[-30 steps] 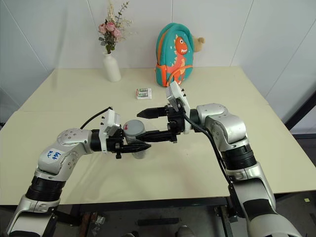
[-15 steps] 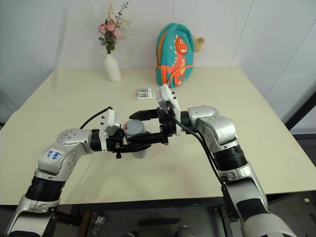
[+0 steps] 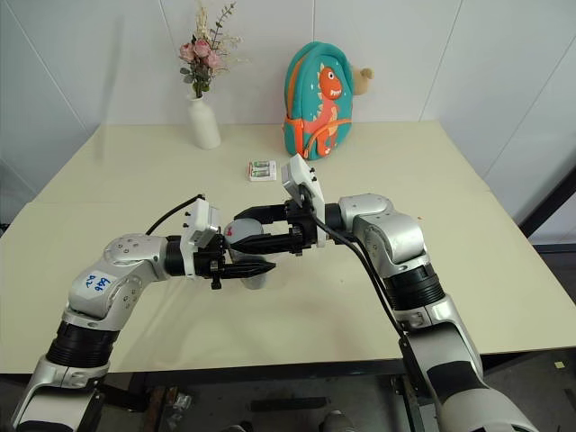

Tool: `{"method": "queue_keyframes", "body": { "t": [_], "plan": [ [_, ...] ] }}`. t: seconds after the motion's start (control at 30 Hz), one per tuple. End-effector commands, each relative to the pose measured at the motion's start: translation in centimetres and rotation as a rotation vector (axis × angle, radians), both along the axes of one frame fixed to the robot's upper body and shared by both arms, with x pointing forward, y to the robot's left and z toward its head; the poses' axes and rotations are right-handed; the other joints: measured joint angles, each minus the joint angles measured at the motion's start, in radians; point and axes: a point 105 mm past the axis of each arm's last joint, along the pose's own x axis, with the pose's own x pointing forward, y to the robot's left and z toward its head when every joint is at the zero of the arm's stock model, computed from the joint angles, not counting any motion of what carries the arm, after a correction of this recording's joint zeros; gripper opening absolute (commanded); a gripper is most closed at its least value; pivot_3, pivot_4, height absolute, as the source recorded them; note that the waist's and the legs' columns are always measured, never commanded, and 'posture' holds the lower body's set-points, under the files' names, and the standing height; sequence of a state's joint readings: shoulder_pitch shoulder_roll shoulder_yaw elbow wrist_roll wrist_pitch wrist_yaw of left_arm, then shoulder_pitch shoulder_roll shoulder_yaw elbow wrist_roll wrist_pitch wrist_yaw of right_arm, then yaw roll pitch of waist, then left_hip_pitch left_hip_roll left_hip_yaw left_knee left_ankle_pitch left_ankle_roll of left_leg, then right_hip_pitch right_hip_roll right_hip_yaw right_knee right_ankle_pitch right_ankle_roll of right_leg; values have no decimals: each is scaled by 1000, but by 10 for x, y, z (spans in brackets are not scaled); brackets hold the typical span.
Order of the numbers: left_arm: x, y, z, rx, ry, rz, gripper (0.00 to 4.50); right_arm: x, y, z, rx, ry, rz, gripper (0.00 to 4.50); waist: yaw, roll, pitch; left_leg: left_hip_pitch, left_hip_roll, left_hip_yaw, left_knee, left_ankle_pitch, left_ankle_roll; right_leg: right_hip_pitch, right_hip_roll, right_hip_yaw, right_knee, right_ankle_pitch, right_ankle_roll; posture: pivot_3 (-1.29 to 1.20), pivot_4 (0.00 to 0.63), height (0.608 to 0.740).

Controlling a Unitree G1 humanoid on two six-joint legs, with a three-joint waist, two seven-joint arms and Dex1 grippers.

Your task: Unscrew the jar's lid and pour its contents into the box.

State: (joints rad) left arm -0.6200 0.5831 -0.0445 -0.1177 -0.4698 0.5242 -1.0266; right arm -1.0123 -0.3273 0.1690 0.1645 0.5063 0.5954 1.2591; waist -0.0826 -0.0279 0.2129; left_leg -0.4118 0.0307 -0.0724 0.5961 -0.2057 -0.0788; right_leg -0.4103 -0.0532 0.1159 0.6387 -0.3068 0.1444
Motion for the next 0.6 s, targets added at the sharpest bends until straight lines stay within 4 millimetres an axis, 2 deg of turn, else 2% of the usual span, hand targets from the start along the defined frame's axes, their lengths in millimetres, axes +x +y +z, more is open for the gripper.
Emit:
{"method": "queue_keyframes", "body": {
  "t": [0.03, 0.17, 0.3, 0.43, 0.53, 0.6],
  "plan": [
    [-5, 1, 8, -13, -36, -10, 2006, -7, -2, 29, 112, 3, 27, 2556, 0, 0, 0, 0, 0, 0, 0, 0, 0, 0, 0, 0, 0, 0, 0, 0, 150, 740],
    [-6, 1, 8, -10, -35, -9, 2006, -11, -11, 48, 214, 88, 32, 2556, 2, 0, 0, 0, 0, 0, 0, 0, 0, 0, 0, 0, 0, 0, 0, 0, 150, 740],
    [-8, 3, 5, -1, -31, -4, 2006, 2, -29, 56, 264, 131, -85, 2556, 2, 0, 0, 0, 0, 0, 0, 0, 0, 0, 0, 0, 0, 0, 0, 0, 150, 740],
    [-10, 12, 10, -9, -41, 20, 2006, 29, -71, 44, 247, 32, -383, 2556, 4, 0, 0, 0, 0, 0, 0, 0, 0, 0, 0, 0, -1, 0, 0, 0, 150, 740],
    [-9, 22, 16, -11, -68, 62, 2006, 54, -121, 27, 260, -28, -694, 2556, 8, 0, 0, -1, 0, 0, 0, 0, 0, 0, 0, 0, -2, 0, 0, 0, 150, 740],
    [-8, 27, 17, -6, -78, 83, 2006, 59, -144, 17, 269, -22, -803, 2556, 11, 0, 0, -2, 0, 0, -1, 0, 0, 0, 0, 0, -3, 0, 0, 0, 150, 740]
  ]
}}
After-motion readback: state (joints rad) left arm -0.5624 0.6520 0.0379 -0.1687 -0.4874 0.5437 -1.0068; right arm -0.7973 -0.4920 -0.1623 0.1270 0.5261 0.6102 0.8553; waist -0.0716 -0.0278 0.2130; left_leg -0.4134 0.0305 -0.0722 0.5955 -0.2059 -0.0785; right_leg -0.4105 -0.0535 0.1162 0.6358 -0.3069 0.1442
